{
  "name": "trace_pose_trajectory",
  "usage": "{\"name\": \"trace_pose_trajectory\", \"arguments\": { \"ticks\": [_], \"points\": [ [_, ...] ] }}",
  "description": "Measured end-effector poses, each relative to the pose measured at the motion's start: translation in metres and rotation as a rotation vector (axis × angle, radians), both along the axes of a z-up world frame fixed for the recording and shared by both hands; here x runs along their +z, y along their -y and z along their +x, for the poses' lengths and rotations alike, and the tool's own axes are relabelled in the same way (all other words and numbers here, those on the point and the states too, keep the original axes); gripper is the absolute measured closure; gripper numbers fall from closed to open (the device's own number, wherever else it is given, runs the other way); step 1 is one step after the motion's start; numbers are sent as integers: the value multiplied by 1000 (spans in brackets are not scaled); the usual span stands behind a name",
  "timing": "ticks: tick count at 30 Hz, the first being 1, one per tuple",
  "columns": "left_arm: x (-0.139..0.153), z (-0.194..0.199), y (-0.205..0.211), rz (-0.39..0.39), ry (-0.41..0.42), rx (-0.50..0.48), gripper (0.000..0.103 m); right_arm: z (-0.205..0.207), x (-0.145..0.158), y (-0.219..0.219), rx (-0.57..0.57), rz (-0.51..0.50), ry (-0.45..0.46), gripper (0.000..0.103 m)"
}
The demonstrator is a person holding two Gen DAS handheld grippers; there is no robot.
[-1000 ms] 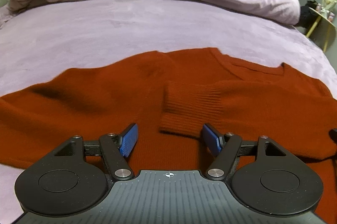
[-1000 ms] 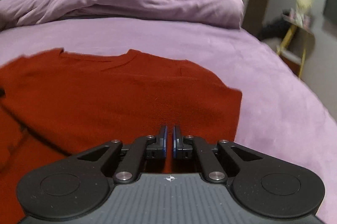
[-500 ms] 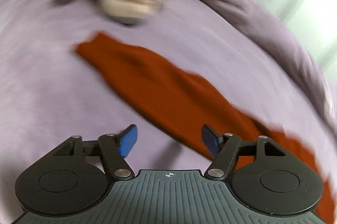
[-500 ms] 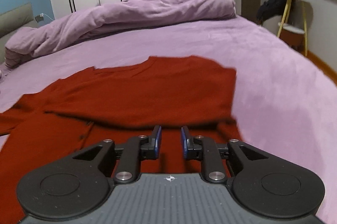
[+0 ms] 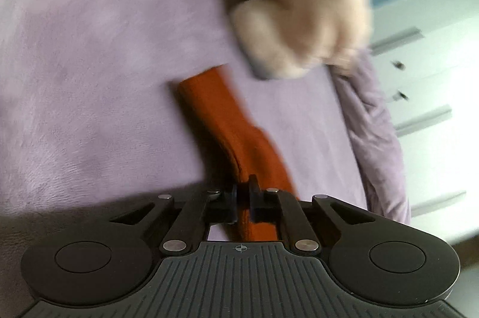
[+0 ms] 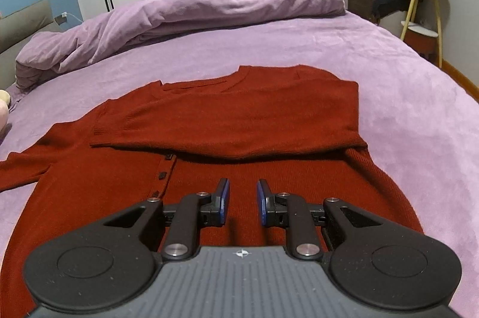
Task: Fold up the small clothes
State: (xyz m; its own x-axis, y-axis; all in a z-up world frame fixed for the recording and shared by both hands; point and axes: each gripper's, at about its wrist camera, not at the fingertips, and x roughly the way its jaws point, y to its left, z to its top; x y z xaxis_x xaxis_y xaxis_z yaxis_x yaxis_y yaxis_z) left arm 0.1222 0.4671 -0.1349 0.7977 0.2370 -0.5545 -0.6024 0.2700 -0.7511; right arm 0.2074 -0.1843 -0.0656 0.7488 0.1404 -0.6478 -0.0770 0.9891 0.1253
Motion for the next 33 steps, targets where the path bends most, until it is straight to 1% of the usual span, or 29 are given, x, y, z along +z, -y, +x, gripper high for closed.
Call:
{"name": "trace_pose_trajectory", "arguments": {
  "ticks": [2,4,5,7,9,10,11,12,13,14,15,17,20,21,23,25,28,31,32,33],
  "points": [
    [26,11,19,120,7,-93,95,-1,1,3,-2,6,3,84],
    [61,29,55,232,59,-230,95,-2,2,7,-4,21,6,84],
    [77,37,78,286,92,-306,95,-3,2,8,-2,26,8,84],
    [111,58,139,395,179,-505,95,-5,4,11,-1,33,10,84],
    [131,75,199,464,242,-679,93,-8,6,13,0,50,18,84],
    [135,83,226,483,260,-754,87,-9,7,14,-1,60,21,84],
    [135,90,251,496,269,-823,71,-10,8,16,-1,70,25,84],
    [131,96,274,505,263,-884,61,-11,10,18,0,78,29,84],
    [126,98,290,511,241,-912,50,-11,11,20,2,83,32,84],
    [117,101,304,514,201,-936,51,-10,11,22,5,88,30,84],
    [108,104,309,512,158,-947,51,-8,12,23,7,93,27,84],
    [88,102,312,513,53,-928,51,-2,12,26,22,124,7,84],
    [66,93,299,513,-73,-864,51,15,10,23,77,201,-23,83],
    [61,93,289,516,-100,-849,51,23,8,19,97,238,-36,81],
    [55,87,275,515,-149,-817,49,42,3,11,135,310,-66,69],
    [48,86,259,496,-175,-796,49,62,-3,-1,156,351,-92,66],
    [44,74,251,488,-192,-777,47,92,-11,-21,178,364,-117,54],
    [45,66,252,511,-211,-776,46,118,-22,-39,173,340,-170,55],
    [45,68,254,519,-217,-777,46,122,-24,-45,181,325,-167,60],
    [45,70,257,523,-222,-774,46,124,-25,-49,187,305,-158,67]
  ]
}}
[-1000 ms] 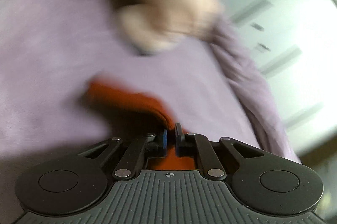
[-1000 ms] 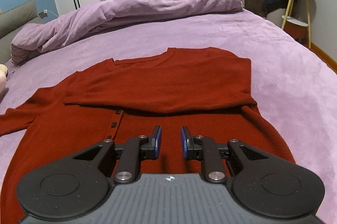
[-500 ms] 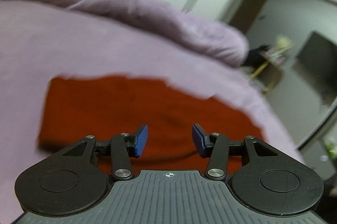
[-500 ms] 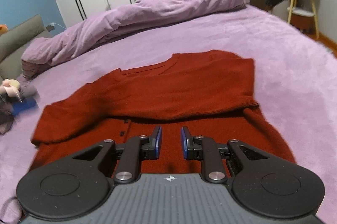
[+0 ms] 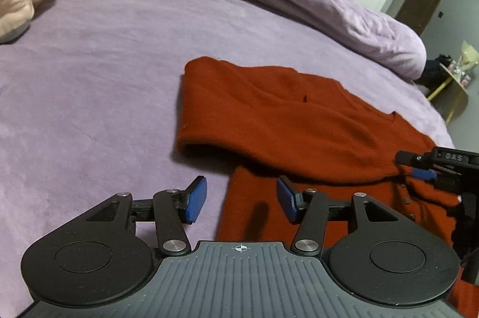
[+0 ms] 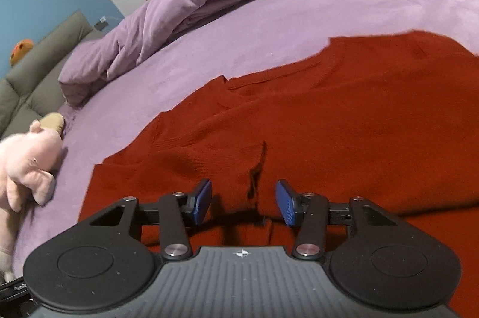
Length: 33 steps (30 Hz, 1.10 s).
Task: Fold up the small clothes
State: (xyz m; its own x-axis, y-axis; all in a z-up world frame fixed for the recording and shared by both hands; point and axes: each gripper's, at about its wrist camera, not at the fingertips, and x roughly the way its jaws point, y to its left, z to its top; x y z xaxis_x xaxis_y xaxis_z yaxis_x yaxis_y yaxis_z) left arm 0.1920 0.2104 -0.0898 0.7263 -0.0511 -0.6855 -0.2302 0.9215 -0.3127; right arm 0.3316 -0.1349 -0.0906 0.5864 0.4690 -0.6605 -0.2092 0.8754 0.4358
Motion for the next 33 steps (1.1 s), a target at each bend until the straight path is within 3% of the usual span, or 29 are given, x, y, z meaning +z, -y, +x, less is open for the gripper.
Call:
{"name": "trace_pose_trajectory", "arguments": {
  "ticks": [1,2,4,6,9,10,16,19,22,26,29,33],
  "points": [
    [-1,3,1,2,-6,5,46,1,0,-4,6,-30,13,88],
    [-3,6,2,0,-9,7,46,2,1,-10,9,-79,25,100],
    [-2,12,7,-1,-5,6,46,0,10,-17,42,-145,66,101],
    [2,17,13,22,4,-8,46,-12,32,-13,33,-161,201,101],
    [8,26,25,60,21,-32,45,-29,62,9,-146,-263,410,101],
    [8,30,29,64,20,-39,45,-28,64,20,-219,-305,432,101],
    [7,53,51,72,-2,-67,45,-3,29,71,-259,-335,209,101],
    [11,62,57,85,-4,-72,45,-7,26,75,-249,-379,250,101],
    [13,68,59,108,-5,-73,45,-10,29,81,-348,-479,325,101],
    [15,72,61,130,1,-66,44,0,17,99,-446,-589,267,100],
    [16,82,68,121,14,-72,44,-11,21,105,-466,-461,303,97],
    [12,110,88,105,34,-105,36,1,8,69,-244,-303,256,97]
  ]
}}
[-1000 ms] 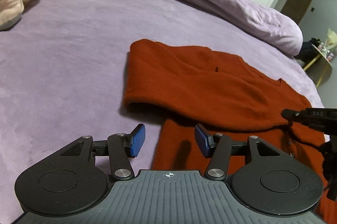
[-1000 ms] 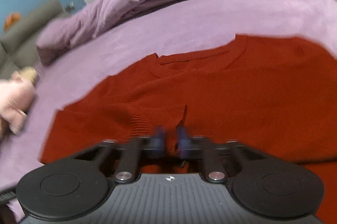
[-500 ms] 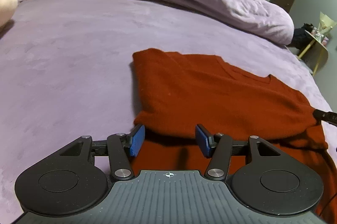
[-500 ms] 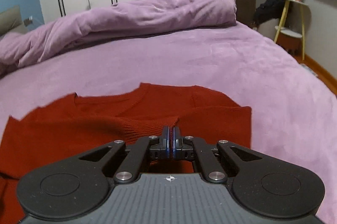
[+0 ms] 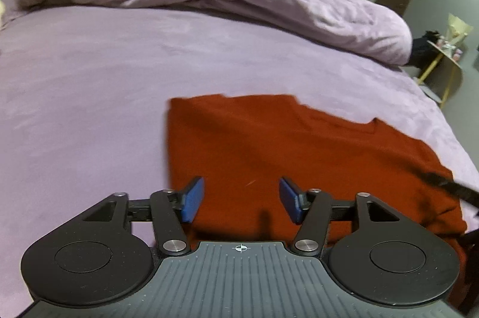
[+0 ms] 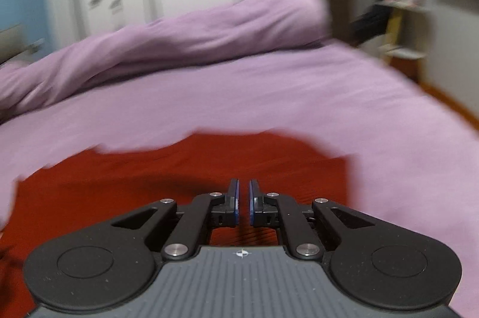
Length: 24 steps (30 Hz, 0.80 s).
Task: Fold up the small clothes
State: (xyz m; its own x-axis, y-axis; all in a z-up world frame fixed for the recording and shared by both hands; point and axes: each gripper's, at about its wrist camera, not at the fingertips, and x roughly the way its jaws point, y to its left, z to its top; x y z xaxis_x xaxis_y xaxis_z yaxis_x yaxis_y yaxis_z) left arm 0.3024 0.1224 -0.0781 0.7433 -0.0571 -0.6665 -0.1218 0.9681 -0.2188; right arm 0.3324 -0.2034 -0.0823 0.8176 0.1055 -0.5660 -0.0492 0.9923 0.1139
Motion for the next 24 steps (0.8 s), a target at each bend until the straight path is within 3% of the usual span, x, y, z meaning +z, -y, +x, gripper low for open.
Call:
{"name": "trace_pose_trajectory", "arguments": {
  "ticks": [3,7,10,13,16,19,21,24],
  "points": [
    [-11,23,13,42,-15,1,33,8,-12,-34,130,-12,12,97],
    [-30,43,16,82,-35,22,29,20,-30,-41,157,-129,13,100],
    [-39,44,11,131,2,37,19,31,-31,-5,85,-190,61,102],
    [-46,41,1,99,25,50,15,36,-30,39,26,-148,62,103],
    [-41,35,-6,65,11,70,16,31,-32,50,-136,-229,11,97],
    [-34,20,-7,61,-1,59,18,4,-18,66,-110,-51,25,97],
    [-32,8,-7,65,-1,40,18,-23,-9,71,-48,63,25,91],
    [-34,-4,-7,64,-26,37,18,-52,-10,79,-21,198,-11,74]
  ]
}}
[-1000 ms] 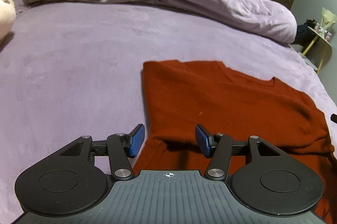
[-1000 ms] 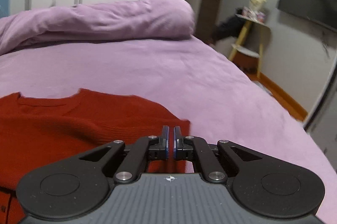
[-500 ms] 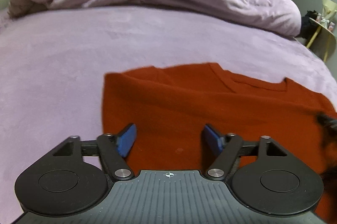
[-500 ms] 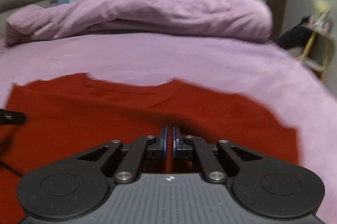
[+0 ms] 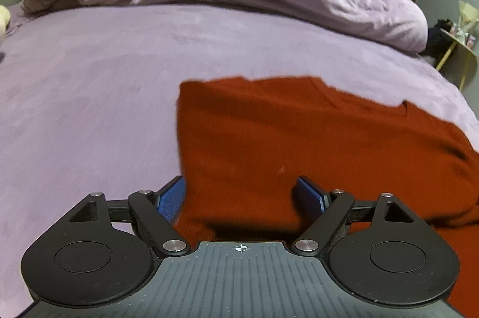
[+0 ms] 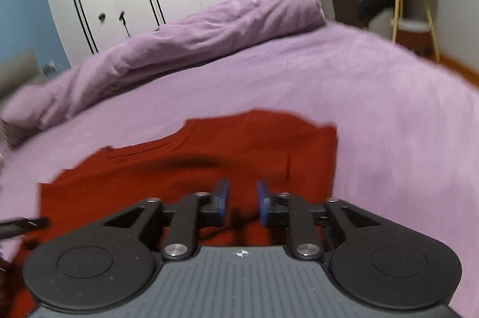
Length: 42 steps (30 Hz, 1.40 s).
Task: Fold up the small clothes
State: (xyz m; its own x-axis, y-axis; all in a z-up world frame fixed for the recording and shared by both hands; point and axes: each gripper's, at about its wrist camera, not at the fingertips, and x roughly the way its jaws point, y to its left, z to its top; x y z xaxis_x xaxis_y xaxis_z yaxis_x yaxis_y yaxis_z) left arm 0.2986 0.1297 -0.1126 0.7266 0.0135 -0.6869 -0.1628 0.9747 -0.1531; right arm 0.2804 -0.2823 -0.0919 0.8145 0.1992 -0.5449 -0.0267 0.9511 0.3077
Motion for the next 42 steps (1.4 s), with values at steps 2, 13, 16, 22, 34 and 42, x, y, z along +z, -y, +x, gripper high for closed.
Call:
{"name": "trace_pose_trajectory", "arguments": {
  "ticks": [2,13,16,22,34,42],
  "points": [
    [0,-6,-4,-38,-6,7,18,-4,-6,7,-11,105,-65,73],
    [7,-11,-11,-50,-21,17,20,31,-25,38,-58,594,-72,99],
    [1,-11,-12,-37,-39,17,18,28,-25,37,-107,384,-118,99],
    [12,-17,-13,-6,-32,29,21,17,-6,-7,-101,-66,-75,95],
    [-4,-6,-7,31,-57,15,11,31,-27,-44,-1,-388,-25,98],
    [21,-65,-12,59,-137,-68,17,-22,11,-29,56,-310,-59,78]
  ]
}}
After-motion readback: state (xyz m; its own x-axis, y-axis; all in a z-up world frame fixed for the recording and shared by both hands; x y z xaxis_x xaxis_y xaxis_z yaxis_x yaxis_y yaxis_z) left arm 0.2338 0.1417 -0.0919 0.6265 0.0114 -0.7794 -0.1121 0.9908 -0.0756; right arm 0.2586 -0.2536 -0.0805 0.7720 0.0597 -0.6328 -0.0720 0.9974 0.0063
